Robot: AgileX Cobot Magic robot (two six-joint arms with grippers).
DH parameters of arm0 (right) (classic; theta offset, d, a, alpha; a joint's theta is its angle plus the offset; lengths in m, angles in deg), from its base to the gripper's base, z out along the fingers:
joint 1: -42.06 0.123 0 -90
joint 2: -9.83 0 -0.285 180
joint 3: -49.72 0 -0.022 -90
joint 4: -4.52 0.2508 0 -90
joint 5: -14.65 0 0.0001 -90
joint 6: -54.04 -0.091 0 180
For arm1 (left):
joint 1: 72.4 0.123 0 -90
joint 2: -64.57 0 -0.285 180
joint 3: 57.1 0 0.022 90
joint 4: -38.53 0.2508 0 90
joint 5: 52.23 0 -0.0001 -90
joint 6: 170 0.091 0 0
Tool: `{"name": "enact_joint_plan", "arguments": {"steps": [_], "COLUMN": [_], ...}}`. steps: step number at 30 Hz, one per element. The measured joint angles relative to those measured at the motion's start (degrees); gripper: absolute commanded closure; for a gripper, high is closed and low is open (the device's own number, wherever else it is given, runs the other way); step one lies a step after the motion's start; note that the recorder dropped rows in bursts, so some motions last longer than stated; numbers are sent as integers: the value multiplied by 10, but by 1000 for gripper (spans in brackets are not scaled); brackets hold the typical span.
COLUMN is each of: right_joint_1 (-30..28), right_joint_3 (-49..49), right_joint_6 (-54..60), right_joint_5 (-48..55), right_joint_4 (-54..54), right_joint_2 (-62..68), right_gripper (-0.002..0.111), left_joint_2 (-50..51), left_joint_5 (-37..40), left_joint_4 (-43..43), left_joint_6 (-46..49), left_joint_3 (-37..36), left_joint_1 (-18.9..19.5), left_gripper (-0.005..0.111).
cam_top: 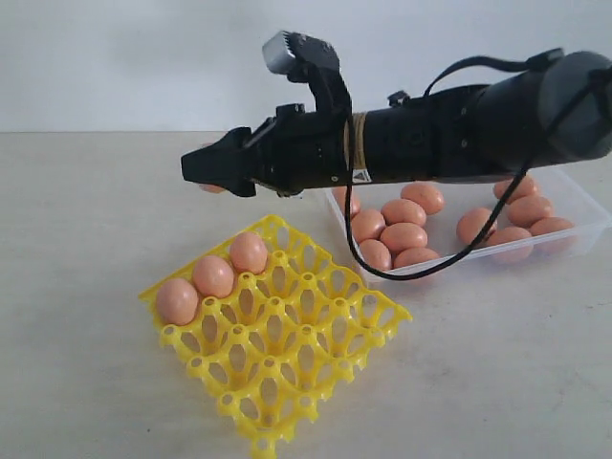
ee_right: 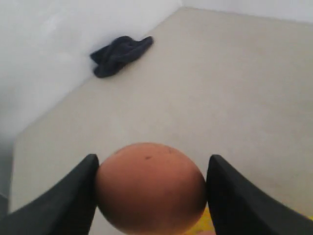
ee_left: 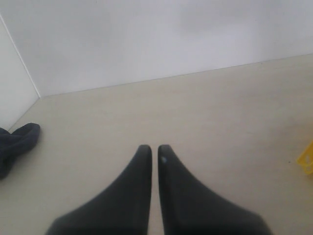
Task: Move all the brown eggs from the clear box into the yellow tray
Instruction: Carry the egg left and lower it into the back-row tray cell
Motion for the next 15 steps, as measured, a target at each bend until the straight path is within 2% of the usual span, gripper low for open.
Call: {"name": "enact_joint_plan", "arguments": {"steps": [4, 7, 11, 15], "right_joint_1": [-31, -48, -68, -76], "right_joint_3": [8, 9, 10, 11], "right_joint_6": [-50, -65, -69, -69], "right_joint_5": [-135, -177, -175, -99], "right_joint_4": [1, 1, 1, -23], "right_joint_2": [64, 80, 80, 82], "right_gripper": [108, 108, 108, 108], "left_joint_2": [0, 0, 0, 0], "left_joint_5": [0, 0, 0, 0], "left_joint_4": [0, 0, 0, 0], "left_joint_6": [0, 0, 0, 0], "left_joint_3": [0, 0, 0, 0], "left_joint_1": [0, 0, 0, 0], "left_gripper": [103, 103, 103, 103]}}
